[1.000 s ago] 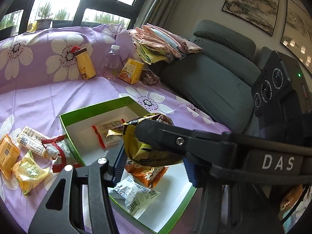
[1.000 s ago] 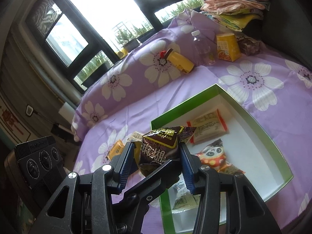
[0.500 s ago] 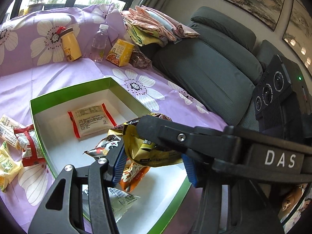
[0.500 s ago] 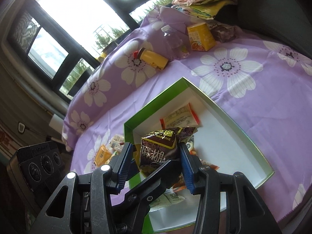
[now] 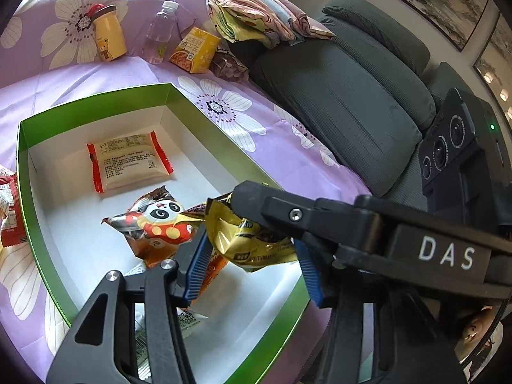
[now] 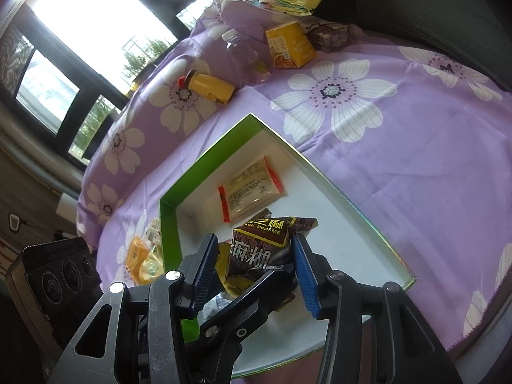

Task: Organize snacks
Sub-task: 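Lower the dark snack bag into the box and open the right gripper, then withdraw the right gripper from the green box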

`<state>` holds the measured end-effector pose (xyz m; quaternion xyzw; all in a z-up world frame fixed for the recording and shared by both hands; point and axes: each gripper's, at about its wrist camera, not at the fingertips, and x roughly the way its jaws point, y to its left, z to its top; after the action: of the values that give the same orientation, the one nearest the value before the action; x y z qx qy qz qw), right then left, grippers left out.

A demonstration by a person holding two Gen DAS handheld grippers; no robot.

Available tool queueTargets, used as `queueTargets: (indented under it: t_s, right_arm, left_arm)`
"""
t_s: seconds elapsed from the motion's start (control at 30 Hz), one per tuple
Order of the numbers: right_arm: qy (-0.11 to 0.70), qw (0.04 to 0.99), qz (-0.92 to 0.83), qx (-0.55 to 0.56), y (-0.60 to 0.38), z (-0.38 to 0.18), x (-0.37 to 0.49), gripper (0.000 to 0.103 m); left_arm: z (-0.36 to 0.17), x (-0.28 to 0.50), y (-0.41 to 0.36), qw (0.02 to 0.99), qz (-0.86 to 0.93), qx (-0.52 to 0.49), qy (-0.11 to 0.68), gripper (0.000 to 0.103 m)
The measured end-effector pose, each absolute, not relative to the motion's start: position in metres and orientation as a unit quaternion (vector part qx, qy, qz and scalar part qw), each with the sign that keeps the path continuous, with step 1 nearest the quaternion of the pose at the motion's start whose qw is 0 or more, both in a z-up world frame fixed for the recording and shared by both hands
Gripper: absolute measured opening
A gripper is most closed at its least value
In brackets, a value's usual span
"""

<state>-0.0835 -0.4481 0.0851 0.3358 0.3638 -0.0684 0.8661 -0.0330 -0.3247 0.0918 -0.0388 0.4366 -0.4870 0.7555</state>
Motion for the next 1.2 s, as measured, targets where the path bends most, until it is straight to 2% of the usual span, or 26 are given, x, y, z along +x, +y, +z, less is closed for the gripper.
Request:
queueTargets:
  t_s: [0.1, 0.23, 0.4, 0.57, 0.67, 0.87, 1.2]
  right_arm:
    - [0.375, 0.858, -0.095, 0.338, -0.454, 0.080, -0.085, 0.049]
    - [0.375, 0.855, -0.117, 0.338, -0.459, 0.079, -0.087, 0.051]
    - [0.366, 0.865, -0.115, 0.324, -0.449, 0.088, -0.087, 0.057]
    - [0.352, 0.876, -0.108, 0.310, -0.437, 0.100, -0.083, 0.070]
    - [0.345, 0.883, -0.101, 0.303, -0.427, 0.106, -0.081, 0.077]
    - [0.333, 0.895, -0.079, 0.286, -0.402, 0.118, -0.073, 0.082]
    - [0.337, 0.911, -0.010, 0.236, -0.335, 0.131, -0.047, 0.085]
  left_arm:
    - [0.092, -0.033, -0.320, 0.764, -0.478, -0.028, 0.433, 0.053]
    - [0.099, -0.033, -0.307, 0.771, -0.473, -0.030, 0.425, 0.066]
    - [0.112, -0.036, -0.277, 0.793, -0.456, -0.036, 0.402, 0.078]
    - [0.121, -0.031, -0.224, 0.820, -0.413, -0.065, 0.392, 0.090]
    - [0.122, -0.026, -0.187, 0.840, -0.371, -0.072, 0.391, 0.092]
    - [0.114, -0.015, -0.104, 0.886, -0.241, -0.079, 0.388, 0.101]
    - [0.063, 0.008, 0.007, 0.879, -0.120, -0.127, 0.445, 0.102]
